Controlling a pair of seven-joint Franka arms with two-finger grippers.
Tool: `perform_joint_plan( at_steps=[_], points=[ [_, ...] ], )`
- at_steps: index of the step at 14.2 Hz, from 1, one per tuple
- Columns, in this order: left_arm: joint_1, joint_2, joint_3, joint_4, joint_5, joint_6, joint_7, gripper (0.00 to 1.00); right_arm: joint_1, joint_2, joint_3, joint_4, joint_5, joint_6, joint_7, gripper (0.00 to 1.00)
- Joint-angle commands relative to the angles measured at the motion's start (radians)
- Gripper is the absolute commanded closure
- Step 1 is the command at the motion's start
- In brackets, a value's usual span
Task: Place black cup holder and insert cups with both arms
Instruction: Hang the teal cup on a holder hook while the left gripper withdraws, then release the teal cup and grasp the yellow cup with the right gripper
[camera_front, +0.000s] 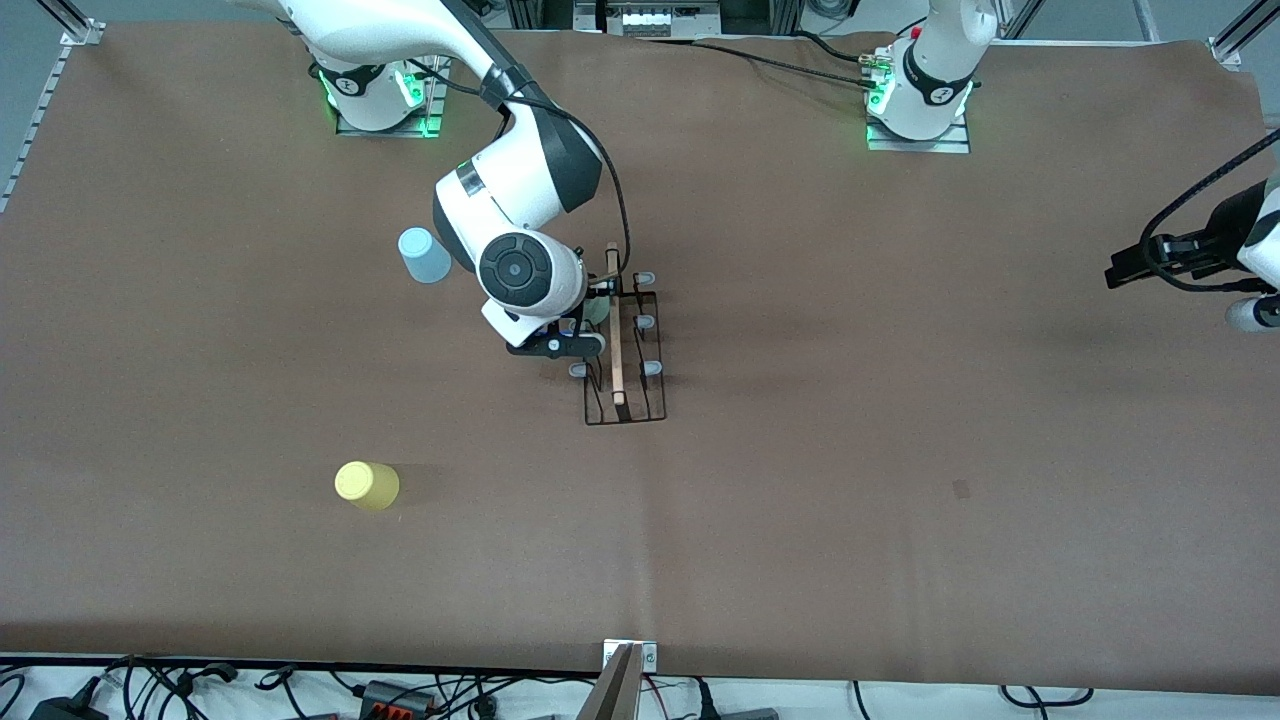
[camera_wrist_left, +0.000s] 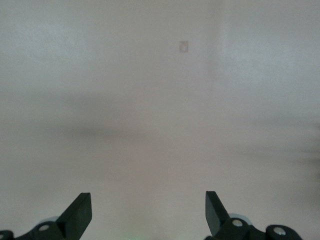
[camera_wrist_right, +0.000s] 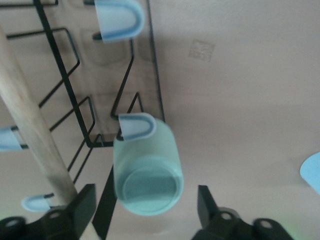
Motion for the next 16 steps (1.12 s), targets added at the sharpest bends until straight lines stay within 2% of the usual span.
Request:
perform_joint_plan(
  at_steps=[1,4,6,8,11,12,14,16],
  points=[
    [-0.005,-0.035,-0.004,-0.008,-0.017,0.013,-0.011,0.0,-0.033,-0.068,-0.013,0.046,0.009,-0.052,0.062,0.0],
    [-0.001,-0.027,-0.004,-0.006,-0.013,0.008,-0.012,0.0,-0.107,-0.084,-0.097,0.074,-0.012,-0.056,0.065,0.0],
    [0.005,-0.026,-0.004,-0.006,-0.014,0.008,-0.011,0.0,-0.142,-0.043,-0.161,0.092,-0.09,-0.003,0.045,0.0],
    [0.005,-0.026,-0.004,-0.003,-0.013,0.005,-0.003,0.0,-0.182,0.0,-0.174,0.099,-0.153,0.119,0.035,0.0],
    [0.01,-0.026,0.002,-0.003,-0.014,0.005,0.002,0.0,-0.208,0.066,-0.174,0.099,-0.32,0.252,0.022,0.0],
    [0.01,-0.026,0.002,-0.003,-0.014,0.003,0.002,0.0,-0.232,0.086,-0.174,0.099,-0.336,0.294,-0.022,0.0],
    [0.01,-0.026,0.002,-0.003,-0.014,0.006,0.0,0.0,-0.319,0.128,-0.156,0.099,-0.286,0.367,-0.198,0.0],
    [0.008,-0.026,0.0,-0.003,-0.016,0.006,0.0,0.0,-0.395,0.171,-0.131,0.102,-0.174,0.414,-0.414,0.0]
  ],
)
